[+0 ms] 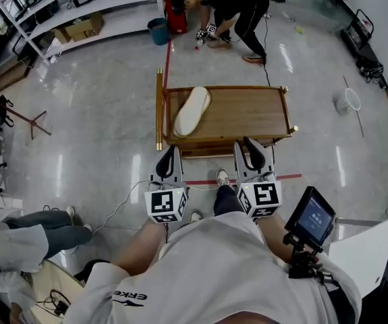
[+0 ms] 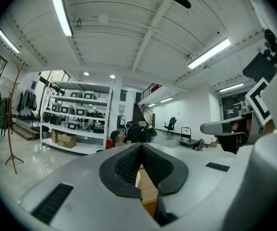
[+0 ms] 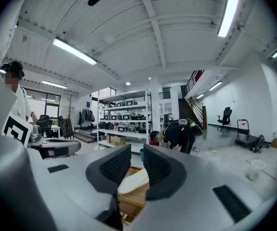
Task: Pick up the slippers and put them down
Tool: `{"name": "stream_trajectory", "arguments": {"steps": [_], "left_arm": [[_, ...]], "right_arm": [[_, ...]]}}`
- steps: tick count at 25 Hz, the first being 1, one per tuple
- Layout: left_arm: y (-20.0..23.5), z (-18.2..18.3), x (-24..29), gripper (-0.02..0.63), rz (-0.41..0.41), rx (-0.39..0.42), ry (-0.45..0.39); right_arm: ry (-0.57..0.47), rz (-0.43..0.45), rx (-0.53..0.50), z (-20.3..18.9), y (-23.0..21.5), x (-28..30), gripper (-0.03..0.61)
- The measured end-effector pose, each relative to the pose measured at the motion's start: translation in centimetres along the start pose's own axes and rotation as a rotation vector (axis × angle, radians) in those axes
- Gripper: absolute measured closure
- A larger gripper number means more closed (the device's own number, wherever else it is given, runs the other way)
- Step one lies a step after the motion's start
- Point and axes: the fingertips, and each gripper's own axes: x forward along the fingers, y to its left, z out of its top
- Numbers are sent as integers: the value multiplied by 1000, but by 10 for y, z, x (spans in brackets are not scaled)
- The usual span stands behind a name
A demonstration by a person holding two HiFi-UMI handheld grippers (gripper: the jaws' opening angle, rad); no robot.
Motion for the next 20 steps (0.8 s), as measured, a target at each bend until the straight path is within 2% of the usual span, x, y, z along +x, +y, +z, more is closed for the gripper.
{"name": "stream_trajectory", "arguments": {"steps": [7,20], "left_arm": [[-35,-1,-18,612,-89,-10,0],[-96,25,-2,611,-117,6,-22]], "right_arm": [[11,-30,36,-13,9,-48,550],[-2,-11,112,5,-36,-74,574]]}}
